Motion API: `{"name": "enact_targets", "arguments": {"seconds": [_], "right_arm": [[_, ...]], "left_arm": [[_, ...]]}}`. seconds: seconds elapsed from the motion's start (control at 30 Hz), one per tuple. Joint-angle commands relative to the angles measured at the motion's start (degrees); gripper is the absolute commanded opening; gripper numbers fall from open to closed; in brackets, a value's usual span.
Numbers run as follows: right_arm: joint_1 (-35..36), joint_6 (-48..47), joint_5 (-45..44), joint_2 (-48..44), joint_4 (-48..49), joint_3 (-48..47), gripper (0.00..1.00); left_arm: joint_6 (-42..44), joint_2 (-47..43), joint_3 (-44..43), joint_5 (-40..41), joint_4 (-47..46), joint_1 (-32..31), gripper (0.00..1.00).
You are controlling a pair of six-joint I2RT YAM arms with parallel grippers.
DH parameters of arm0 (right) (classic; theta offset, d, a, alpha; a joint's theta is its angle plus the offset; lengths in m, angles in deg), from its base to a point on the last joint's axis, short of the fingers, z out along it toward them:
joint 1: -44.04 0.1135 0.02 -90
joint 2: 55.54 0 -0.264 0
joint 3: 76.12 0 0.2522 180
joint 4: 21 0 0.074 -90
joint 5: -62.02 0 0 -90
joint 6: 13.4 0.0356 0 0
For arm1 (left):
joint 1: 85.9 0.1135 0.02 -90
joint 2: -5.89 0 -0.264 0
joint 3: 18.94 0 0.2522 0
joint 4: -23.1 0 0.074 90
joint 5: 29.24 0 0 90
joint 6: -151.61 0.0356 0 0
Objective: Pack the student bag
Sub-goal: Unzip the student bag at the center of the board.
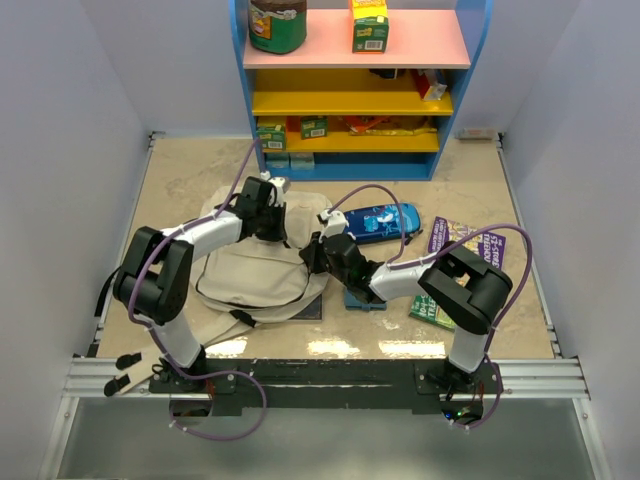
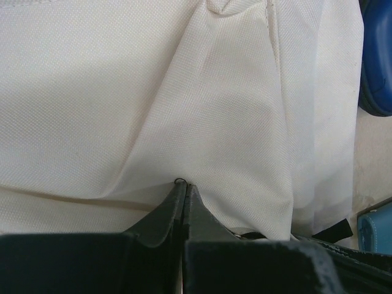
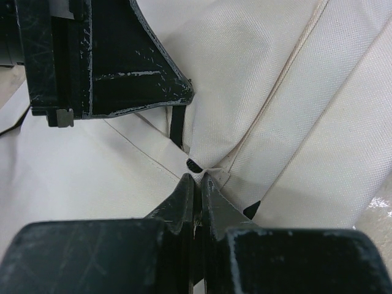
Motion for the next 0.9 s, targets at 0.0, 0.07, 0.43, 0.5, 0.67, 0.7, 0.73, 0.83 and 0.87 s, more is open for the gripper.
{"name": "enact_targets", "arguments": {"seconds": [0.0,0.07,0.43,0.5,0.67,0.7,0.73,0.83,0.87], "right_arm": [[1.19,-1.07,2.43,-1.99,-0.67,0.59,0.00],[1.19,-1.07,2.17,-1.99,-0.93,0.67,0.00],[1.27,-0.64,1.11,-2.78,-0.23,2.17,0.00],[1.19,-0.63,1.11,-2.78,-0.06,2.26,0.00],[1.19,-0.19,1.20,-2.61,0.38,2.34,0.00],[1.19,-0.19,1.20,-2.61,0.38,2.34,0.00],[1.19,-0.19,1.20,-2.87,0.04,2.34,0.00],[1.19,-0.46,0.85,-3.66,-0.06,2.96,0.00],[1.27,-0.54,0.67,-3.75,-0.06,3.05,0.00]], "left_arm": [[-0.72,0.06,-1.47,-0.78,0.69,-0.90,0.00],[-0.54,-0.82,-2.43,-0.96,0.95,-0.90,0.00],[6.40,-8.28,-1.39,3.08,6.58,6.38,0.00],[7.89,-9.34,-0.25,3.52,6.67,7.71,0.00],[8.60,-12.16,1.86,1.50,6.76,9.82,0.00],[8.60,-12.42,2.04,1.50,6.76,9.82,0.00],[8.86,-12.86,1.87,2.11,7.10,10.08,0.00],[11.14,-14.35,3.09,3.87,7.11,14.01,0.00],[11.76,-14.62,3.36,4.13,6.85,15.61,0.00]]}}
